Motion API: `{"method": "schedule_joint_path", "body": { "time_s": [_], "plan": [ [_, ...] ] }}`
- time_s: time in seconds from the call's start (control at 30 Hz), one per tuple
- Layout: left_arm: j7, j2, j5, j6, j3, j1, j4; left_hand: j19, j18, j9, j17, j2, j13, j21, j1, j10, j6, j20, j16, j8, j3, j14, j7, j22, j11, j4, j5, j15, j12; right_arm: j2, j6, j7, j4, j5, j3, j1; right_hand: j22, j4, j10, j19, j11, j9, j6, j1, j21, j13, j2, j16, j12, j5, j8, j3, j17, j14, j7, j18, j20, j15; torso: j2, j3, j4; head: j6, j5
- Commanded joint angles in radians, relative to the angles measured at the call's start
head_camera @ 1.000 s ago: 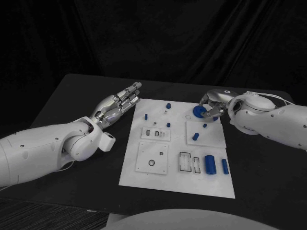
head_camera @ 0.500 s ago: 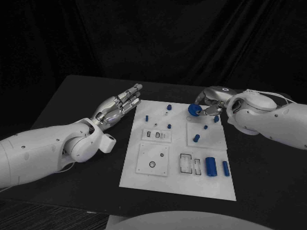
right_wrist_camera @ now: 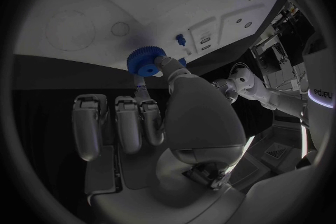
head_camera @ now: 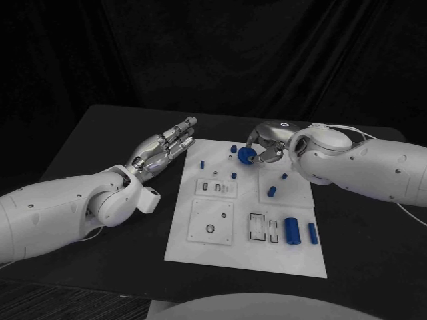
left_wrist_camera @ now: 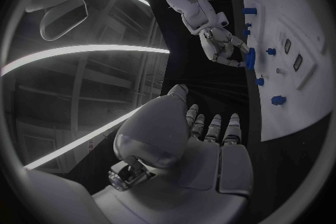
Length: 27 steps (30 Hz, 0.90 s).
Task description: Assemble the parts on the task board
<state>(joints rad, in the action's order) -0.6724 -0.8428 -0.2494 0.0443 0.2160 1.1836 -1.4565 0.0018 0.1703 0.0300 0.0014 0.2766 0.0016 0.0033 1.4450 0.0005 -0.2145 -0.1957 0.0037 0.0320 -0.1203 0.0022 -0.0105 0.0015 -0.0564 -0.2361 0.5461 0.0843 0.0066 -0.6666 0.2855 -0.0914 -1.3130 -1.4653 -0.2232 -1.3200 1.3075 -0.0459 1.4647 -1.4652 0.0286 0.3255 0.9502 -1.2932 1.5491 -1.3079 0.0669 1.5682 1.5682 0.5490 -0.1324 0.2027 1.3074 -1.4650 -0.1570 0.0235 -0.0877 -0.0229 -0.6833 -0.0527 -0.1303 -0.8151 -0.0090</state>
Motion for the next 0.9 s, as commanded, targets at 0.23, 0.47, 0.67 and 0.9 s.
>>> {"method": "schedule_joint_path", "body": {
  "time_s": [0.23,0.47,0.67,0.9],
  "plan": [
    [-0.012,0.005,0.0,-0.015,-0.001,-0.001,0.001,0.0,0.009,0.001,-0.001,0.001,-0.002,-0.002,0.002,-0.001,0.003,-0.01,-0.004,0.004,0.008,-0.002,0.006,0.0,0.006,-0.001,0.005,0.008,-0.007,0.065,-0.032,0.019,0.054,-0.007,0.001,0.008,0.254,-0.004,0.106,-0.088,-0.004,0.083,0.105,-0.006,0.001,-0.263,-0.009,0.003,0.003,0.0,-0.027,0.006,0.263,-0.106,0.066,-0.017,0.005,-0.007,0.0,0.0007,-0.0035,-0.002,0.002],
    [-0.011,0.009,0.0,-0.017,-0.001,-0.001,0.004,0.0,0.009,0.001,-0.001,0.001,-0.002,-0.002,0.002,-0.001,0.003,-0.01,-0.004,0.004,0.008,-0.002,0.006,0.0,0.006,-0.001,0.005,0.008,-0.007,0.089,-0.056,0.013,0.071,-0.007,0.001,0.009,0.253,-0.005,0.106,-0.084,0.0,0.079,0.095,-0.006,-0.003,-0.263,-0.008,0.003,0.003,-0.012,-0.017,0.012,0.263,-0.106,0.06,-0.016,0.004,-0.004,0.001,-0.0012,0.0005,-0.001,0.004],
    [-0.01,0.01,0.0,-0.018,-0.001,-0.001,0.005,0.0,0.009,0.001,-0.001,0.001,-0.002,-0.002,0.002,-0.001,0.003,-0.01,-0.004,0.004,0.008,-0.002,0.006,0.0,0.006,-0.001,0.005,0.008,-0.007,0.107,-0.074,0.01,0.091,-0.007,0.001,0.01,0.251,-0.006,0.106,-0.08,0.006,0.073,0.083,-0.006,-0.008,-0.263,-0.007,0.003,0.003,-0.021,-0.004,0.018,0.263,-0.106,0.053,-0.014,0.0,0.001,0.0,0.0016,-0.0011,-0.006,0.003],
    [-0.01,0.013,0.0,-0.02,-0.001,-0.001,0.007,0.0,0.009,0.001,-0.001,0.001,-0.002,-0.002,0.001,-0.001,0.005,-0.012,-0.004,0.004,0.011,-0.002,0.006,0.0,0.006,0.0,0.005,0.009,-0.007,0.122,-0.07,0.014,0.106,-0.007,0.001,0.014,0.248,-0.007,0.106,-0.074,0.015,0.064,0.067,-0.006,-0.014,-0.263,-0.004,0.003,0.003,-0.034,0.014,0.027,0.263,-0.106,0.044,-0.012,-0.007,0.009,0.0,0.0011,-0.0007,-0.007,0.004]
  ]
}}
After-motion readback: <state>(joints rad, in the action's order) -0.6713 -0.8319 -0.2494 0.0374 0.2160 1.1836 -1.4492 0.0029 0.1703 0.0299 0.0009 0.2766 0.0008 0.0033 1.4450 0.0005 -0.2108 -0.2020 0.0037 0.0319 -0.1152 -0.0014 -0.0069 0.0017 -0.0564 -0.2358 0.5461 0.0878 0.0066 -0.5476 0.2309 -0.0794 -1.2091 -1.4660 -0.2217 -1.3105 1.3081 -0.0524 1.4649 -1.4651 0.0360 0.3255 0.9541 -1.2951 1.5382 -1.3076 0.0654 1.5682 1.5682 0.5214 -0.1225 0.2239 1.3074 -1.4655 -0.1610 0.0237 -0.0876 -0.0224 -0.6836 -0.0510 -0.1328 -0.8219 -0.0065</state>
